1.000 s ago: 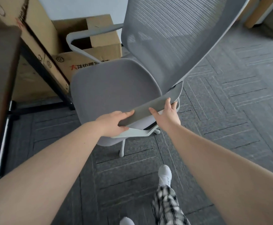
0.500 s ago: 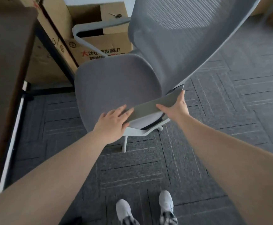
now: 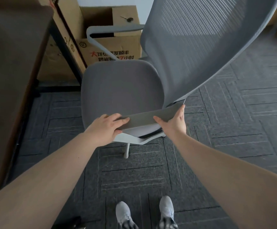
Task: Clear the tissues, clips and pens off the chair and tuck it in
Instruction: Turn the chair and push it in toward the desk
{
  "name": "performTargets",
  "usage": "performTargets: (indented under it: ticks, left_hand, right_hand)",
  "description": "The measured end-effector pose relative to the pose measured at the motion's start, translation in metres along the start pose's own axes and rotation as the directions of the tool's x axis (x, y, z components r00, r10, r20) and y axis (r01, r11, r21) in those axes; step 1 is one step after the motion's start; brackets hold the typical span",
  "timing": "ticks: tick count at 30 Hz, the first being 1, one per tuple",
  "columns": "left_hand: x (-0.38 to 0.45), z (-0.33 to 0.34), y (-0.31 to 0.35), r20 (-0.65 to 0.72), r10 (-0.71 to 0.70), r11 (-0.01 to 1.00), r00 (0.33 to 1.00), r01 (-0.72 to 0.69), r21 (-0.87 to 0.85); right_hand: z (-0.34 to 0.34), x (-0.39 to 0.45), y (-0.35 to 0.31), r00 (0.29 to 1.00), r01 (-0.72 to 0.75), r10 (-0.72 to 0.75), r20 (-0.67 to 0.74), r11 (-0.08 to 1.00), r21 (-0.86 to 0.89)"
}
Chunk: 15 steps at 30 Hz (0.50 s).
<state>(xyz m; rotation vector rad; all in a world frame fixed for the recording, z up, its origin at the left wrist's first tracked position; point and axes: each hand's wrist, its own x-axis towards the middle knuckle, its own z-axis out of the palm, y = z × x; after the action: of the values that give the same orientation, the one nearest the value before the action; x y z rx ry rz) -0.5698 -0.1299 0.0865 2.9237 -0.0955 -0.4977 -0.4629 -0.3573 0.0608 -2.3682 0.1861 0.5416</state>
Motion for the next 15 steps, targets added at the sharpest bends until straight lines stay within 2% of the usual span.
performTargets:
  ticks: [15]
  left_hand:
    - [-0.094,0.021,-0.05,0.026,-0.1,0.994,0.995,0.101,-0.046]
  right_hand:
    - [0.062,-0.073,-0.03,0.994,0.096,-0.089,0.062,0.99,-0.108]
